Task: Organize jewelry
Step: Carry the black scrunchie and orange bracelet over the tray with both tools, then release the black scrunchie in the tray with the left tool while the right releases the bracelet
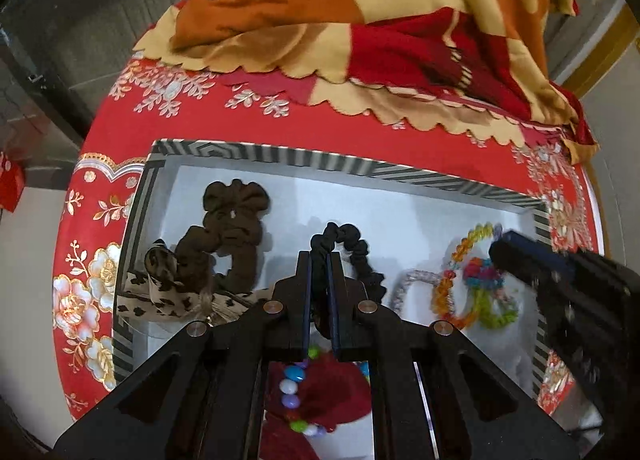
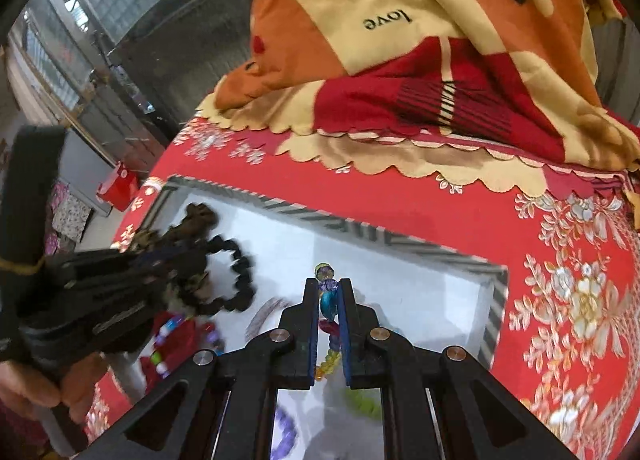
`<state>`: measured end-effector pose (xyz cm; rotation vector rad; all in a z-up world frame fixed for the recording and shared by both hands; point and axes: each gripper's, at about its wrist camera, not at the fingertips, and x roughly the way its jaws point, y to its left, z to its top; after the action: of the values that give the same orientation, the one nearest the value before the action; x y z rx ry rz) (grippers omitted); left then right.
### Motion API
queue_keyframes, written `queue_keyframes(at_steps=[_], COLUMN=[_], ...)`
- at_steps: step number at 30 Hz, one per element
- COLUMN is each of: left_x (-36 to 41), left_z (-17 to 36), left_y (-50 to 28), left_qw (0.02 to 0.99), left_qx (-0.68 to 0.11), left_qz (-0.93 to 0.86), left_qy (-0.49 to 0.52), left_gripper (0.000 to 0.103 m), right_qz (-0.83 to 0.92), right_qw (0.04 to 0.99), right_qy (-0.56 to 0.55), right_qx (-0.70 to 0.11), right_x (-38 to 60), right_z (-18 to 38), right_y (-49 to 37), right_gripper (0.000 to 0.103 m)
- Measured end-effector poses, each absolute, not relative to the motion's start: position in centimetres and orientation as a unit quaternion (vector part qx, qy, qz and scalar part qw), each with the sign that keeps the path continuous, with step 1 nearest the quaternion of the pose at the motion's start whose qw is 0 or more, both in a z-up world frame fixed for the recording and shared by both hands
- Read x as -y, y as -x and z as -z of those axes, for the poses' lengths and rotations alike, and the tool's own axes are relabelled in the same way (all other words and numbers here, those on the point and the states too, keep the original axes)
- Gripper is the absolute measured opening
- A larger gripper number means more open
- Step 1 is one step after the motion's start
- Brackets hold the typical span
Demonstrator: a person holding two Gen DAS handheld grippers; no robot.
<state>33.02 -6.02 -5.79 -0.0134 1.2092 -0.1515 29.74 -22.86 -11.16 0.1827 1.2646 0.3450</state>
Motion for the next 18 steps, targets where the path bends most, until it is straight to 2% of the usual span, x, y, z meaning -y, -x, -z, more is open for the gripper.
queue_keyframes(at_steps=[8,10,12,13,18], left_x=[5.7,5.6,5.5,5.4,5.0], left_z=[6.6,6.6,6.6,6.4,5.2], left_y=[-32.8,-32.8,-32.7,-32.6,-31.6], left_qw=[0.821,0.821,0.822,0.824,0.834], left_qx=[-0.568,-0.569,-0.568,-0.565,-0.552], left_qz=[0.053,0.045,0.037,0.035,0.027], left_qy=[0.001,-0.001,-0.002,0.002,0.006], left_gripper=[0.007,0.014,0.040,0.045,0.047], right_qz=[-0.158,-0.157,-0.155,-0.155,-0.148], right_qw=[0.785,0.786,0.788,0.790,0.799], right_qy=[-0.082,-0.077,-0.079,-0.085,-0.103], right_qx=[-0.594,-0.593,-0.591,-0.588,-0.573], right_x=[22.3,22.3,22.5,22.7,23.5], right_z=[12.9,12.8,12.4,12.1,9.9], right_y=[-30.7,-30.6,-30.4,-30.1,-28.3], right_gripper=[0.009,0.015,0.033,0.034,0.034])
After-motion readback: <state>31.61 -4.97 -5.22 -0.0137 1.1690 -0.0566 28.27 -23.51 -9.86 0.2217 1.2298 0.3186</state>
